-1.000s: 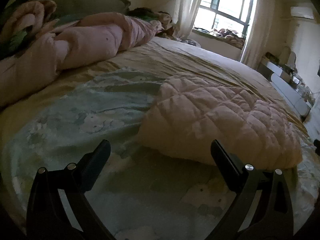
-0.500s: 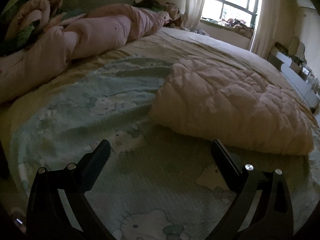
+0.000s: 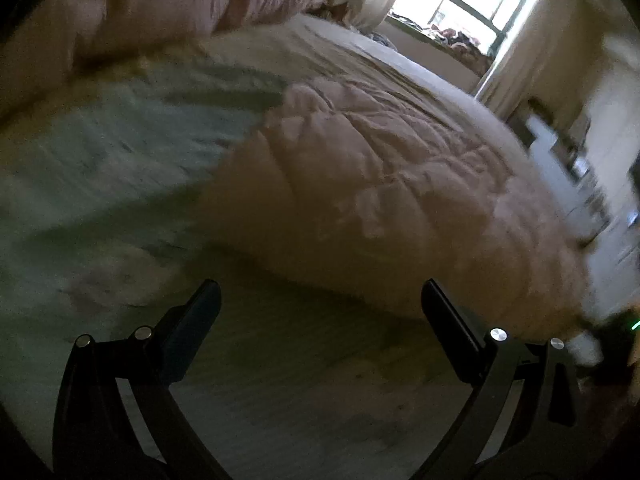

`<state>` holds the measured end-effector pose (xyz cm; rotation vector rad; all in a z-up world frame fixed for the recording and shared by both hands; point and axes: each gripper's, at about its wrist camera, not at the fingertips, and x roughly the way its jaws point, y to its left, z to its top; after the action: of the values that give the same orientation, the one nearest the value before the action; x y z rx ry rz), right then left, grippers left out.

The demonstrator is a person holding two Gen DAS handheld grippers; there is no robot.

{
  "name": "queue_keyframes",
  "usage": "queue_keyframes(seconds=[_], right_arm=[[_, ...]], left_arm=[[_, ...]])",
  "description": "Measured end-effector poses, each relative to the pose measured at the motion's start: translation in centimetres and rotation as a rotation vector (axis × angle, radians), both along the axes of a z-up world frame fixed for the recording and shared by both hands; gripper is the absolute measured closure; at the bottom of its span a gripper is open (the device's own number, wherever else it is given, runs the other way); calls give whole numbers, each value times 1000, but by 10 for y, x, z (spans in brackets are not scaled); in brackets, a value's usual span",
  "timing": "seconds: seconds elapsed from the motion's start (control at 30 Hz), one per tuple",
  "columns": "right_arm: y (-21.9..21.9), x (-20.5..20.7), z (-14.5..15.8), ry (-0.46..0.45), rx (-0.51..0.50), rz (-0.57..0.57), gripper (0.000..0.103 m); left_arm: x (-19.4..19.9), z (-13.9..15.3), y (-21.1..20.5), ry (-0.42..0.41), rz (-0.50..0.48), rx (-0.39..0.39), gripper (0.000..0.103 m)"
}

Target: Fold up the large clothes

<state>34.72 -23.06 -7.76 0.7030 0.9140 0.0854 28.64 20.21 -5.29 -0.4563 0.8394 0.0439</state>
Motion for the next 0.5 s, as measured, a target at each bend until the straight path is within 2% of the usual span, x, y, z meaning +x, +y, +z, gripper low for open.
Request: queue_keyframes(seconds=[0.13, 0.2, 0.27, 0.43, 0.5], right_arm=[[-9, 18, -16, 16, 125, -55, 4], [-12, 26, -18, 4, 146, -68, 4], [-12, 33, -20, -5, 151, -74, 4], [-12, 53, -27, -30, 172, -96, 4], [-12, 60, -29, -44, 177, -101, 4]], left_arm=[[24, -15, 11, 19, 33, -141, 9], [33, -23, 15, 28, 44, -193, 9], [44, -34, 19, 33, 64, -282, 9], [61, -46, 18, 32, 96, -332, 8], [68, -54, 19, 25, 108, -386, 8]])
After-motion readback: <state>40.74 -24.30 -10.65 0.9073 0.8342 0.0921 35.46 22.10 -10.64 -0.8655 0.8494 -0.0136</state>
